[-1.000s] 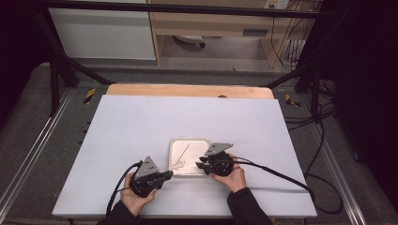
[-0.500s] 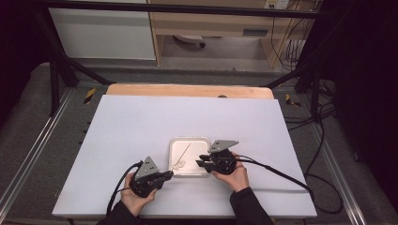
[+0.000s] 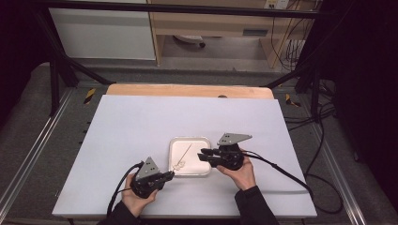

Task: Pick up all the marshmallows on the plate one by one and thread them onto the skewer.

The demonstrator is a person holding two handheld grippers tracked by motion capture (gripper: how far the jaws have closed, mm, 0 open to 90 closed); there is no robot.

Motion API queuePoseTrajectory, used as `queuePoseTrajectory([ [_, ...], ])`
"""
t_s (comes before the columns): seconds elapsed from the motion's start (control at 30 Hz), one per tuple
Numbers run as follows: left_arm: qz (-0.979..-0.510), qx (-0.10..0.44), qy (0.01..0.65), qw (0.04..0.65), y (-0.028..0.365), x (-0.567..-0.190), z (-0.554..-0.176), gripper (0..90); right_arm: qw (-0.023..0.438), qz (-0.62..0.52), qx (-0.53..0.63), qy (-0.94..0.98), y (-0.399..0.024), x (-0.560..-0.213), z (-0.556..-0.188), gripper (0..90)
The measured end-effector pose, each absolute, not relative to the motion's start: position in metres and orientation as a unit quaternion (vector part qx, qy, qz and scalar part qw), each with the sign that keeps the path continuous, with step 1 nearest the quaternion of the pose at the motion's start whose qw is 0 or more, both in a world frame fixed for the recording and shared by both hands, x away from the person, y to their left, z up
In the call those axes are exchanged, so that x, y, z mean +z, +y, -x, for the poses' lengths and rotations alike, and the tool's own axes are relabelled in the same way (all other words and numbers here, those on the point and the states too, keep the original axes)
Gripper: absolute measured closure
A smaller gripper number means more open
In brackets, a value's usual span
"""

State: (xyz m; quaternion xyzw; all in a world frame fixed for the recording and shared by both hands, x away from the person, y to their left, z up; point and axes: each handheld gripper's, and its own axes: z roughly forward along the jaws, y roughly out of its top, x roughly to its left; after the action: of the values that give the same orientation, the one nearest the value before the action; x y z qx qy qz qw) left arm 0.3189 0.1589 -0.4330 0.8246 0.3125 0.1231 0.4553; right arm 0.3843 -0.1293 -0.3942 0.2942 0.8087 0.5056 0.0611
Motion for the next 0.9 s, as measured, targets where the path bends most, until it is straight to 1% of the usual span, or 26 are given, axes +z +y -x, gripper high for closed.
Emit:
queuePoseTrajectory([
  [0.47, -0.824, 0.125, 0.310, 0.458, 0.159, -0.432, -0.318, 88.6, 0.031, -0.307, 0.571, 0.761, -0.144, -0.369, -0.390, 73.2],
  [0.9, -0.826, 0.123, 0.301, 0.461, 0.156, -0.431, -0.316, 88.6, -0.001, -0.308, 0.608, 0.732, -0.144, -0.358, -0.395, 73.4],
])
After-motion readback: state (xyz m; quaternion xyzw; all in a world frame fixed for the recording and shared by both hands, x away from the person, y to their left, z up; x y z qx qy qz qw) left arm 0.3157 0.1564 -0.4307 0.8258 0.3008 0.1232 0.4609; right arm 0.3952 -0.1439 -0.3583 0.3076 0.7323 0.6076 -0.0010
